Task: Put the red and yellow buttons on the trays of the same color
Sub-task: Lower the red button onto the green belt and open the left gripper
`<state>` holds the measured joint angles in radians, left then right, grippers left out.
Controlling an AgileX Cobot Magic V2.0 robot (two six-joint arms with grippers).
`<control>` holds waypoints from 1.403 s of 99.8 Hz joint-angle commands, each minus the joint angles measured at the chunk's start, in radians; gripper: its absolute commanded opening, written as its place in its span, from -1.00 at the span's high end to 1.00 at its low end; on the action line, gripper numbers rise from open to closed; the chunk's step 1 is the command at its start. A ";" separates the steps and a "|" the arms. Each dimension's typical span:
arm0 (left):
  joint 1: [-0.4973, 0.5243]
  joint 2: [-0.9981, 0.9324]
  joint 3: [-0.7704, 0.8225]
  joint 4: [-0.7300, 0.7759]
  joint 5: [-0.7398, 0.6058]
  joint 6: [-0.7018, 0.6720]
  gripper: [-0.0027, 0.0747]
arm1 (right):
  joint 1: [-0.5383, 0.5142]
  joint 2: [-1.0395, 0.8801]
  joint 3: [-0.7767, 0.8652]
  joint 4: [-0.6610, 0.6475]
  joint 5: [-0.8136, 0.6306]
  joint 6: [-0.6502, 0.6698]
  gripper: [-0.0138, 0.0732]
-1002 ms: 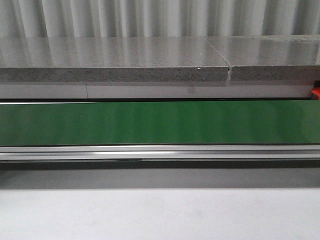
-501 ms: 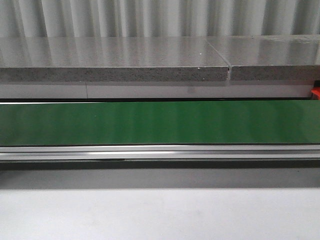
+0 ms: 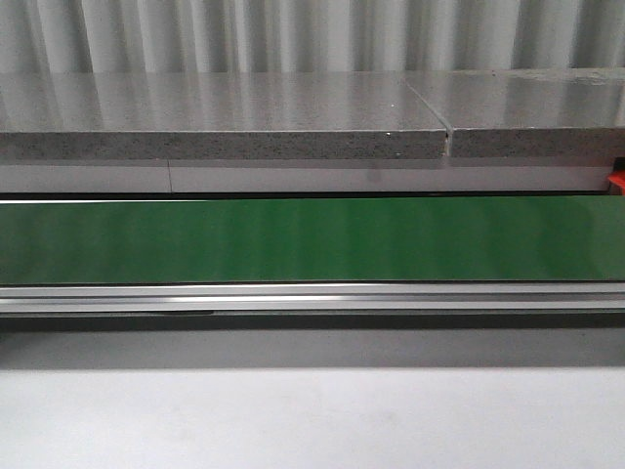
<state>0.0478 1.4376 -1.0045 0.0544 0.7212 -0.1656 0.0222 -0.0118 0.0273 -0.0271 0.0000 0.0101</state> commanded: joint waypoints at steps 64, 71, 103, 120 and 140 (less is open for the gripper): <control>0.011 -0.341 -0.060 0.057 0.152 -0.026 -0.67 | -0.007 -0.009 -0.015 0.001 -0.074 -0.010 0.87; 0.044 -0.358 -0.034 0.066 0.140 -0.040 -0.67 | -0.007 -0.009 -0.015 0.001 -0.074 -0.010 0.87; 0.176 -0.371 0.101 0.087 0.117 -0.065 -0.67 | -0.007 -0.009 -0.015 0.001 -0.074 -0.010 0.87; 0.196 -0.369 0.139 0.111 0.051 -0.135 -0.67 | -0.007 -0.009 -0.015 0.001 -0.074 -0.010 0.87; 0.307 -0.330 0.146 0.091 0.075 -0.158 -0.67 | -0.007 -0.009 -0.015 0.001 -0.074 -0.010 0.87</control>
<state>0.3163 1.1044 -0.8349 0.1471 0.8308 -0.3060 0.0222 -0.0118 0.0273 -0.0271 0.0000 0.0101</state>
